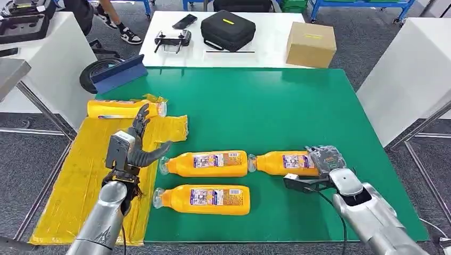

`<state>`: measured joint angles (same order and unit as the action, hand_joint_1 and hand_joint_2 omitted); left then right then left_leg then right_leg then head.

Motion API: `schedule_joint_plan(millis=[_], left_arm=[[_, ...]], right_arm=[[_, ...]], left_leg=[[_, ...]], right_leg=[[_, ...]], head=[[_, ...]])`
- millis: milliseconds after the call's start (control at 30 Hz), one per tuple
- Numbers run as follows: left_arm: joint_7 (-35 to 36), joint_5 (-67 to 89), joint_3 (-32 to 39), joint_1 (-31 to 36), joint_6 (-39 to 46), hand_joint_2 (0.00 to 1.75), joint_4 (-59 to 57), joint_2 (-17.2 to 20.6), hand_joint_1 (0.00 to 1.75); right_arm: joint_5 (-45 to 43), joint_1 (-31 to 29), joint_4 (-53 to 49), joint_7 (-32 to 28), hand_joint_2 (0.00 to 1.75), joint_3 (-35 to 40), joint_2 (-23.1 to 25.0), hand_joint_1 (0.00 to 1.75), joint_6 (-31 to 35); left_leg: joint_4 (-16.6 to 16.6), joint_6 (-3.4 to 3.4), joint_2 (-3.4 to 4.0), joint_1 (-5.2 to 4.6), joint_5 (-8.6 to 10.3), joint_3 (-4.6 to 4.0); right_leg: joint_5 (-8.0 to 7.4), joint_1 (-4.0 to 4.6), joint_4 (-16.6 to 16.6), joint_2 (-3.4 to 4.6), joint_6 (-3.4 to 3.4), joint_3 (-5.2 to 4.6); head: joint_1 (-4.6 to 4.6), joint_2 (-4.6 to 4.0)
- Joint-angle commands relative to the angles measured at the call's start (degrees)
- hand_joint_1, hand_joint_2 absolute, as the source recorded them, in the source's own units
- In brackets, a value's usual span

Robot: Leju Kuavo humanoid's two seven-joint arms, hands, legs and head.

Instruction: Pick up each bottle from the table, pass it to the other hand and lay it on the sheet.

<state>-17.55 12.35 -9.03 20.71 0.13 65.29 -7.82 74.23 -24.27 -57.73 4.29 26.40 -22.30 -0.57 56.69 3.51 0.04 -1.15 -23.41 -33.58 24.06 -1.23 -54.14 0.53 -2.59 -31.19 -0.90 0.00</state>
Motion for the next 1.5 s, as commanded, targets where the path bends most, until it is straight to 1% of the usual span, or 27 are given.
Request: schedule_joint_plan(millis=[33,67,100,167,200,233,267,367,433,467,500,600,700,767,800,833,867,900,933,1000,1033,1100,1367,1400,1433,1467,1500], left_arm=[[0.63,0.27,2.21,0.17,-0.12,1.75,-0.81,1.07,0.00],[0.63,0.27,2.21,0.17,-0.12,1.75,-0.81,1.07,0.00],[0.66,0.28,2.33,0.08,-0.09,1.75,-0.72,1.02,0.00],[0.66,0.28,2.68,-0.25,-0.09,1.75,-0.17,0.83,0.00],[0.68,0.29,2.75,-0.32,-0.10,1.75,-0.09,0.76,0.00],[0.97,0.36,2.79,-0.55,-0.19,1.75,0.10,0.63,0.00],[1.04,0.40,2.79,-0.63,-0.21,1.75,0.18,0.55,0.00],[1.10,0.47,2.77,-0.70,-0.22,1.75,0.22,0.56,0.00],[1.06,0.42,2.91,-0.79,-0.24,1.75,0.37,0.44,0.00],[1.06,0.42,2.97,-0.85,-0.24,1.75,0.41,0.41,0.00],[1.00,0.41,3.19,-1.02,-0.25,1.75,0.55,0.33,0.00],[1.05,0.43,3.38,-1.46,-0.25,1.75,0.62,0.28,0.00],[1.14,0.48,3.58,-1.32,-0.22,1.75,0.36,0.12,0.00],[1.34,0.60,3.65,-1.11,-0.01,1.75,0.18,-0.11,0.00],[1.37,0.62,3.63,-1.06,0.03,1.75,0.11,-0.13,0.00],[1.47,0.67,3.56,-0.89,0.15,1.75,-0.04,-0.14,0.00],[1.47,0.67,3.54,-0.81,0.15,1.75,-0.08,-0.14,0.00],[1.49,0.68,3.51,-0.72,0.16,1.75,-0.18,-0.15,0.00],[1.55,0.71,3.43,-0.44,0.25,1.75,-0.38,-0.21,0.00],[1.78,0.74,3.34,-0.13,0.59,1.75,-0.34,-0.38,0.00],[1.78,0.74,3.34,-0.13,0.59,1.75,-0.34,-0.38,0.00],[1.78,0.74,3.34,-0.13,0.59,1.75,-0.34,-0.38,0.00],[1.88,0.75,3.35,-0.09,0.67,1.75,-0.25,-0.40,0.00],[1.97,0.77,3.36,-0.20,0.77,1.75,-0.17,-0.49,0.00],[1.97,0.77,3.36,-0.24,0.78,1.75,-0.17,-0.51,0.00],[2.03,0.79,2.92,-1.18,0.88,1.75,0.10,-0.22,0.00],[1.86,0.61,2.58,-1.11,1.20,1.75,-0.38,0.00,0.00]], right_arm=[[4.75,4.64,-18.75,2.21,1.75,-7.83,-2.53,1.75,-4.06],[4.75,4.64,-18.75,2.21,1.75,-7.83,-2.53,1.75,-4.06],[6.22,5.19,-19.86,3.45,1.75,-8.52,-2.43,1.75,-3.70],[9.48,6.26,-23.35,6.02,1.75,-10.20,-1.48,1.75,-3.40],[10.65,6.69,-24.62,6.90,1.75,-10.59,-1.32,1.75,-3.64],[13.02,8.06,-27.74,9.10,1.75,-11.64,-0.81,1.75,-3.74],[14.02,8.61,-28.96,9.91,1.75,-11.90,-0.70,1.75,-3.72],[14.30,9.04,-29.84,10.12,1.75,-12.01,-0.65,1.75,-3.87],[15.77,9.48,-31.11,11.32,1.75,-12.42,-0.15,1.75,-3.29],[15.77,9.41,-31.58,12.07,1.75,-12.12,-0.34,1.75,-3.03],[15.77,9.14,-32.66,13.90,1.75,-11.19,-0.46,1.75,-2.25],[15.77,8.74,-34.83,14.79,1.75,-11.33,1.60,1.75,0.02],[13.47,7.20,-34.56,13.46,1.75,-11.73,4.91,1.75,5.11],[8.72,6.61,-33.28,11.79,1.75,-12.19,7.71,1.75,11.62],[8.63,6.51,-32.75,11.75,1.75,-12.03,7.92,1.75,11.85],[5.04,6.53,-31.73,10.16,1.75,-12.36,9.15,1.75,15.02],[4.85,6.43,-31.05,9.99,1.75,-12.30,9.27,1.75,15.42],[4.28,6.44,-30.46,9.87,1.75,-12.52,9.84,1.75,16.44],[2.54,6.37,-29.72,9.21,1.75,-13.11,11.25,1.75,19.06],[-0.79,6.17,-28.75,7.65,1.75,-13.61,13.33,1.75,22.09],[-0.79,6.17,-28.75,7.65,1.75,-13.61,13.33,1.75,22.09],[-0.79,6.17,-28.75,7.65,1.75,-13.61,13.33,1.75,22.09],[-1.33,6.15,-28.52,7.44,1.75,-13.95,13.82,1.75,22.83],[-4.21,6.55,-28.35,5.67,1.75,-14.89,15.27,1.75,25.48],[-4.34,6.65,-28.17,5.52,1.75,-14.98,15.34,1.75,25.61],[-20.00,8.74,-26.88,-4.24,1.75,-15.92,19.42,1.75,27.20],[-26.50,8.04,-23.51,-9.07,1.75,-15.68,21.43,1.75,26.94]], left_leg=[[0.03,-0.20,-0.08,0.00,-0.01,-0.24],[0.06,-0.30,-0.09,0.01,-0.05,-0.27],[0.03,-0.20,-0.11,-0.01,-0.01,-0.28],[0.07,-0.40,-0.17,0.04,-0.09,-0.34],[0.03,-0.26,-0.21,0.02,-0.02,-0.51],[0.04,-0.32,-0.15,0.04,-0.07,-0.53],[0.02,-0.22,-0.19,0.02,-0.01,-0.70],[0.05,-0.36,-0.19,0.03,-0.12,-0.67],[0.03,-0.23,-0.22,0.04,-0.03,-0.85],[0.03,-0.30,-0.21,0.05,-0.06,-0.78],[0.02,-0.25,-0.22,0.04,-0.03,-0.87],[0.01,-0.22,-0.16,0.01,-0.01,-0.94],[0.03,-0.30,-0.03,0.04,-0.06,-0.88],[0.02,-0.37,-0.01,0.05,-0.09,-0.80],[0.01,-0.28,-0.07,0.05,-0.03,-0.90],[-0.01,-0.22,-0.13,0.04,0.00,-0.92],[0.01,-0.33,-0.08,0.06,-0.06,-0.82],[0.00,-0.25,-0.14,0.07,-0.01,-0.89],[0.00,-0.32,-0.11,0.08,-0.05,-0.82],[0.00,-0.23,-0.14,0.07,-0.01,-0.91],[0.01,-0.31,-0.10,0.09,-0.05,-0.82],[0.01,-0.22,-0.15,0.07,-0.01,-0.92],[0.03,-0.26,-0.14,0.08,-0.03,-0.90],[0.04,-0.29,-0.13,0.08,-0.04,-0.87],[0.05,-0.33,-0.12,0.09,-0.07,-0.83],[0.03,-0.29,-0.14,0.08,-0.04,-0.87],[0.01,-0.22,-0.18,0.07,0.00,-0.93]], right_leg=[[0.05,-0.01,-0.08,-0.12,0.12,-0.23],[0.10,0.01,-0.10,-0.14,0.18,-0.27],[0.07,-0.02,-0.07,-0.16,0.11,-0.27],[0.16,0.03,-0.10,-0.26,0.22,-0.28],[0.08,0.02,-0.06,-0.26,0.13,-0.45],[0.10,0.03,-0.07,-0.21,0.17,-0.46],[0.05,0.02,-0.05,-0.24,0.11,-0.61],[0.17,0.02,-0.10,-0.26,0.20,-0.59],[0.09,0.03,-0.04,-0.29,0.12,-0.74],[0.13,0.04,-0.05,-0.29,0.17,-0.68],[0.09,0.04,-0.04,-0.29,0.13,-0.77],[0.07,0.00,-0.06,-0.24,0.11,-0.87],[0.08,0.03,-0.07,-0.11,0.17,-0.83],[0.10,0.05,-0.07,-0.10,0.21,-0.76],[0.06,0.04,-0.05,-0.16,0.16,-0.84],[0.05,0.03,-0.03,-0.20,0.12,-0.85],[0.09,0.06,-0.05,-0.16,0.19,-0.76],[0.06,0.06,-0.02,-0.23,0.13,-0.80],[0.08,0.07,-0.03,-0.20,0.18,-0.74],[0.04,0.06,-0.01,-0.22,0.11,-0.81],[0.08,0.07,-0.02,-0.19,0.16,-0.73],[0.05,0.06,-0.03,-0.23,0.11,-0.82],[0.07,0.06,-0.05,-0.23,0.14,-0.80],[0.08,0.07,-0.05,-0.22,0.15,-0.77],[0.10,0.07,-0.06,-0.21,0.18,-0.73],[0.09,0.06,-0.05,-0.23,0.15,-0.77],[0.06,0.05,-0.03,-0.26,0.11,-0.83]], head=[[0.00,0.00],[0.02,0.00],[0.02,0.00],[0.00,0.00],[0.02,0.00],[0.02,0.00],[0.00,0.00],[0.00,0.00],[0.02,0.00],[0.02,0.00],[0.00,0.00],[0.00,0.00],[0.02,0.00],[0.00,0.00],[0.00,0.00],[0.02,0.00],[0.02,0.00],[0.00,0.00],[0.04,0.00],[0.02,0.00],[0.02,0.00],[0.00,0.00],[0.02,0.00],[0.02,0.00],[0.02,0.00],[0.02,0.00],[0.02,0.00]])
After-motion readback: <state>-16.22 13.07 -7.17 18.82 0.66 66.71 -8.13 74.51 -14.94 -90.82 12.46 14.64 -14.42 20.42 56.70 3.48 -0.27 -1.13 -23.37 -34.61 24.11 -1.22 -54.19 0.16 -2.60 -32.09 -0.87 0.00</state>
